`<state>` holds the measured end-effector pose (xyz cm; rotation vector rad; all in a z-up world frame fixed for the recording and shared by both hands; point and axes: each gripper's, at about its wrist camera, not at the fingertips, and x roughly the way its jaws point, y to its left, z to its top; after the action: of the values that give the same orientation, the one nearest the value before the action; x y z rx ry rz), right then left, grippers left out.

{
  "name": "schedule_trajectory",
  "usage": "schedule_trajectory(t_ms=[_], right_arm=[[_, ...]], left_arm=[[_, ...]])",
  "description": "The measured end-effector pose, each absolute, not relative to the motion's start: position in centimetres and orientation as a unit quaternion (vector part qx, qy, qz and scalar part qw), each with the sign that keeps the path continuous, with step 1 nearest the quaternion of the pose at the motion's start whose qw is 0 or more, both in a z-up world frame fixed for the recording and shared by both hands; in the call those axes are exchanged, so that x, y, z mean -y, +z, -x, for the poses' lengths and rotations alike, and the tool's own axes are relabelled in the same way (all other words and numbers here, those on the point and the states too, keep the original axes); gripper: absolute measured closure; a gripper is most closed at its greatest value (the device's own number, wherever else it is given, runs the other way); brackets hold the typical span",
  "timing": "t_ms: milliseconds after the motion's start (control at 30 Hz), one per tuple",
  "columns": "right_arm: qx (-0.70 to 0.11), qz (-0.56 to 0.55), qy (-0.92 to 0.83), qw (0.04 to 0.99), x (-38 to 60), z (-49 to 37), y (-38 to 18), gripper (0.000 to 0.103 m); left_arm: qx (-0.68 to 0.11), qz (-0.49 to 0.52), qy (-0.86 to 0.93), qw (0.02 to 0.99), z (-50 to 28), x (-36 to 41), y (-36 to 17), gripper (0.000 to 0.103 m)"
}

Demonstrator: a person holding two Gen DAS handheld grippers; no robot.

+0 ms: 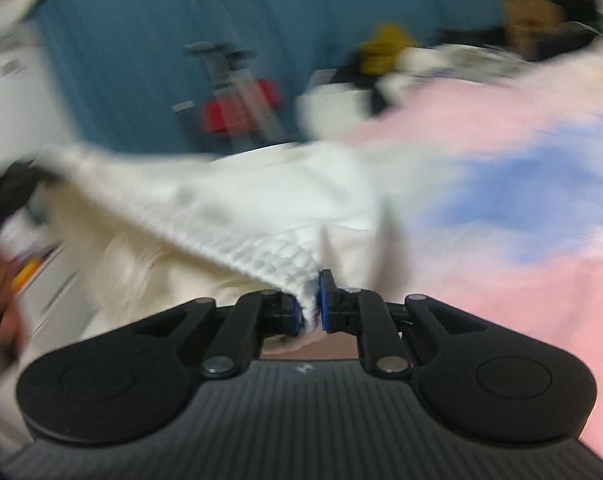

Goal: Fold clothes

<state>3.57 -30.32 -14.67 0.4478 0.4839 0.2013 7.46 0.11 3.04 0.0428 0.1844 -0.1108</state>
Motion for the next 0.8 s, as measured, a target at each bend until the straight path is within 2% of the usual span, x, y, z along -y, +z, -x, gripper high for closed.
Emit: schedule_trajectory(t_ms=[167, 300, 433, 600, 800], right_arm=[[-0.232, -0.217, 0.232, 0.919, 20.4, -2.3, -11.3, 0.090], [-0.247, -0.213, 0.335, 0.884, 12.3, -3.4, -10.6, 0.089], [-0.296, -0.167, 0.396, 0.853, 5.8, -5.7, -14.0, 0.086], [-0.386, -0.146, 0.390, 0.824, 3.1, -7.8, -20.6, 0.086], [-0.362, -0.122, 0.403, 0.831, 3.5, -6.4, -20.4, 0.082]], left_arm=[[-0.087, 0.013, 0.002, 0.996, -7.3, -8.8, 8.5, 0.092], [-0.105, 0.029, 0.069, 0.992, -7.9, -16.2, 8.9, 0.092], [-0.187, 0.034, 0.131, 0.973, -10.1, -23.3, 3.4, 0.092], [-0.291, 0.086, 0.156, 0.940, -11.6, -28.1, -6.8, 0.092], [-0.333, 0.142, 0.159, 0.918, -11.2, -31.0, -11.3, 0.087]])
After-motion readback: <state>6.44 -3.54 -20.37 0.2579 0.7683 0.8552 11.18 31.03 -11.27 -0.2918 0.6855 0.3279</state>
